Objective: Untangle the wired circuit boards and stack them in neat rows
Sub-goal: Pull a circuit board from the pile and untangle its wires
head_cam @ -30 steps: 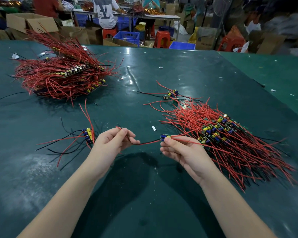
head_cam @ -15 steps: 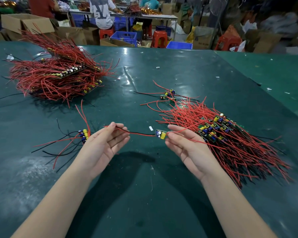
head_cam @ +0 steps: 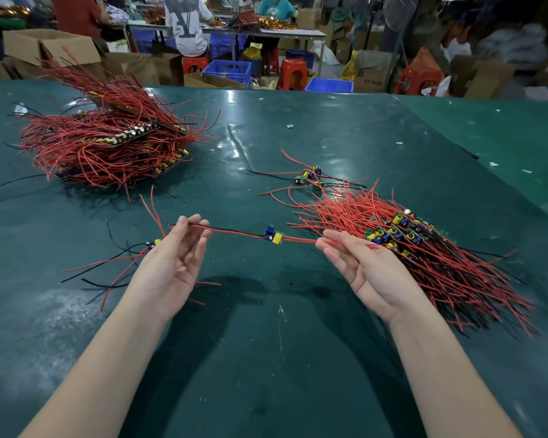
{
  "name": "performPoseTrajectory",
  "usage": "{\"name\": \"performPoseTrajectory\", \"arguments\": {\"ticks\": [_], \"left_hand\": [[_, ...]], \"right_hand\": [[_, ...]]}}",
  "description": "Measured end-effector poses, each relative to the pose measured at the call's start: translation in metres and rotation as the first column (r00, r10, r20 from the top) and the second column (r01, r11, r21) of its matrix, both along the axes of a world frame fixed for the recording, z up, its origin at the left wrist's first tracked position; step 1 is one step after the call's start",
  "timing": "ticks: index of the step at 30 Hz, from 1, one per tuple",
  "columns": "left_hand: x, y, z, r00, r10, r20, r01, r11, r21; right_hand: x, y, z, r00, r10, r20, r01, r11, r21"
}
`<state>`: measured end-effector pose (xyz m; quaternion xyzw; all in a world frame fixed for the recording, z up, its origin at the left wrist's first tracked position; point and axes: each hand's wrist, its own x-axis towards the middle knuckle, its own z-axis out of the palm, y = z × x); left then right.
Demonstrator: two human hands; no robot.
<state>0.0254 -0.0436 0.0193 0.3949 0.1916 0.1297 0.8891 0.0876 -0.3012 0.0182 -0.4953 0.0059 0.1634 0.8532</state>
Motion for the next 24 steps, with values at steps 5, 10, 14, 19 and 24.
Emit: {"name": "performPoseTrajectory", "arguments": {"ticks": [5,10,14,19,24], "left_hand": [[-0.001,-0.001,-0.001,0.999,-0.009,-0.035,0.009,1.0,-0.007],[0.0,0.001,-0.002,0.994,0.089,-0.061,-0.08,0.987,0.142],[-0.004,0.002,-0.007,0.978,0.19,0.087,-0.206,0.816,0.541],[-0.007,0.002,-0.014,0.95,0.222,0.218,-0.293,0.398,0.869],[-0.005,0.007,-0.02,0.932,0.171,0.32,-0.305,-0.108,0.946]], "right_hand": [[0.0,0.001,-0.002,0.997,-0.052,0.065,0.065,0.974,-0.216],[0.002,-0.001,-0.007,0.981,-0.083,0.177,0.16,0.857,-0.489],[0.004,-0.001,-0.013,0.959,-0.114,0.26,0.251,0.767,-0.591],[0.008,-0.005,-0.017,0.933,-0.158,0.324,0.333,0.722,-0.607],[0.006,-0.007,-0.016,0.895,-0.185,0.405,0.425,0.628,-0.652]]}}
